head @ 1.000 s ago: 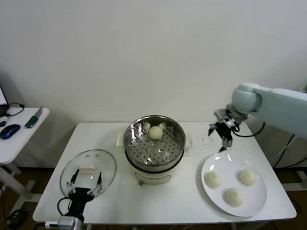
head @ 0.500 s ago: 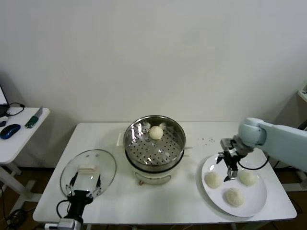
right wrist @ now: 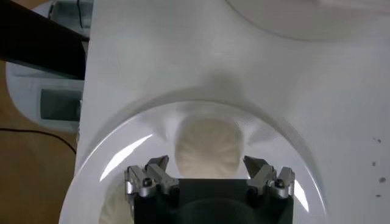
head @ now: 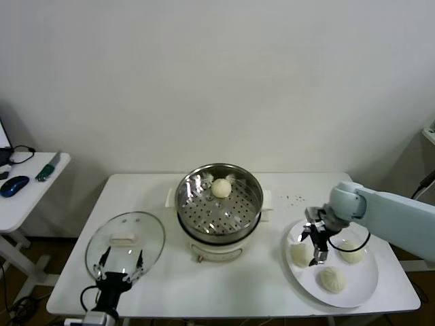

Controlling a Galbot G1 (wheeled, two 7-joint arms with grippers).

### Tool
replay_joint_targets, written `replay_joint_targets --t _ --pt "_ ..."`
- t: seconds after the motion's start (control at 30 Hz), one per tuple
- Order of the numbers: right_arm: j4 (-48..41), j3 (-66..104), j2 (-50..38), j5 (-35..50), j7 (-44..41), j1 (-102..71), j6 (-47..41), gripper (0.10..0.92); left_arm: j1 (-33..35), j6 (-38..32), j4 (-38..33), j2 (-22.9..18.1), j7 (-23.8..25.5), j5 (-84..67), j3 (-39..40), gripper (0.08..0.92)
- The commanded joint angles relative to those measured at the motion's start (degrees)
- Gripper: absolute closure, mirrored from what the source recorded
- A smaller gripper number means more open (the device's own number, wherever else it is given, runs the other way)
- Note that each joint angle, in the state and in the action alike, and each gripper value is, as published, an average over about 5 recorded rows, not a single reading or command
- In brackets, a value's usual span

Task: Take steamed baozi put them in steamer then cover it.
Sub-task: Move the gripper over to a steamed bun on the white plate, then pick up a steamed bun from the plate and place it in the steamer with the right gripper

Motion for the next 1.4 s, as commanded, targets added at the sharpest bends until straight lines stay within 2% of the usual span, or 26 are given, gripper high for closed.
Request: replay_joint_targets --t 0.03,0.3,0.47,0.63,0.83,1.1,1.4 --pt "-1.4 2.15 0.93 -1.59 0.46 -3.31 -0.19 0.203 -0.05 0.03 0.07 0.04 -0.02 -0.01 0.05 0.177" --pt "-2.03 2.39 1.56 -1.63 0.42 -3.32 0.21 0.3 0.06 0.0 0.05 -0.01 -0.01 0.0 0.18 0.177" --pt "-2.02 2.55 1.16 -1.06 0.42 -2.53 0.46 0.332 0.3 -0.11 -0.03 -0.09 0.0 0.0 0.21 0.177" --pt "-1.11 -0.24 -0.18 3.67 0.29 4.17 0.46 0.342 0.28 -0.07 -0.22 -0.09 0.01 0.01 0.32 0.177" --pt "-1.79 -10.32 0.46 12.15 0.45 22.17 0.96 0.347 0.23 0.0 -0.47 -0.01 0.04 -0.01 0.81 0.177" --pt "-2.97 -25.51 10.48 28.79 0.12 45.16 1.55 0.347 -0.48 1.05 -1.97 -1.03 0.09 -0.14 3.1 0.177" --pt "-5.26 -24.58 25.11 38.04 2.05 47.17 -1.24 0.345 -1.17 1.33 -1.95 -1.05 -0.46 1.35 6.1 0.177"
